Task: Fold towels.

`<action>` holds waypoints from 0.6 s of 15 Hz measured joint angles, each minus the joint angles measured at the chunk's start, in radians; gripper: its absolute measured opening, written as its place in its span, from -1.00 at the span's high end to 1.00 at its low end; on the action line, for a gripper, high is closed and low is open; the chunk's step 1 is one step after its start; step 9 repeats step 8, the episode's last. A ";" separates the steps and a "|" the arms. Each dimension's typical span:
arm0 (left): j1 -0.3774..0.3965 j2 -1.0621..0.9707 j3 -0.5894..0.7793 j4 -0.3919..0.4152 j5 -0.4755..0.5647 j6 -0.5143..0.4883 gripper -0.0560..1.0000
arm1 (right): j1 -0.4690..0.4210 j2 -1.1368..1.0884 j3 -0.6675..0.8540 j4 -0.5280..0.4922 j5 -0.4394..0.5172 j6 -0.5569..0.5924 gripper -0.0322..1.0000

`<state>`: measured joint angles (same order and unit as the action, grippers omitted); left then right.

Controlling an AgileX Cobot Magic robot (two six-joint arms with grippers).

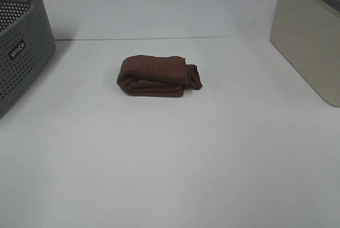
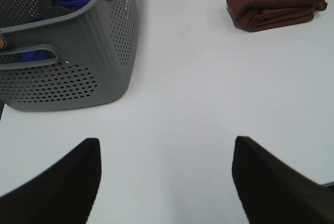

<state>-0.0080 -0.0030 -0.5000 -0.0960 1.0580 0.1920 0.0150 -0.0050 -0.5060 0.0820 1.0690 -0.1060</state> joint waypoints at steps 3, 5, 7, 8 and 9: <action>0.000 -0.001 0.000 0.000 0.000 0.000 -0.39 | 0.000 0.000 0.000 0.000 0.001 0.000 -0.74; 0.000 -0.001 0.000 0.000 0.000 0.000 -0.39 | 0.000 0.000 0.000 0.000 0.001 0.000 -0.74; 0.000 -0.001 0.000 0.000 0.000 0.000 -0.39 | 0.000 0.000 0.000 0.000 0.001 0.000 -0.74; 0.000 -0.001 0.000 0.000 0.000 0.000 -0.39 | 0.000 0.000 0.000 0.000 0.001 0.000 -0.74; 0.000 -0.001 0.000 0.000 0.000 0.000 -0.39 | 0.000 0.000 0.000 0.000 0.001 0.000 -0.74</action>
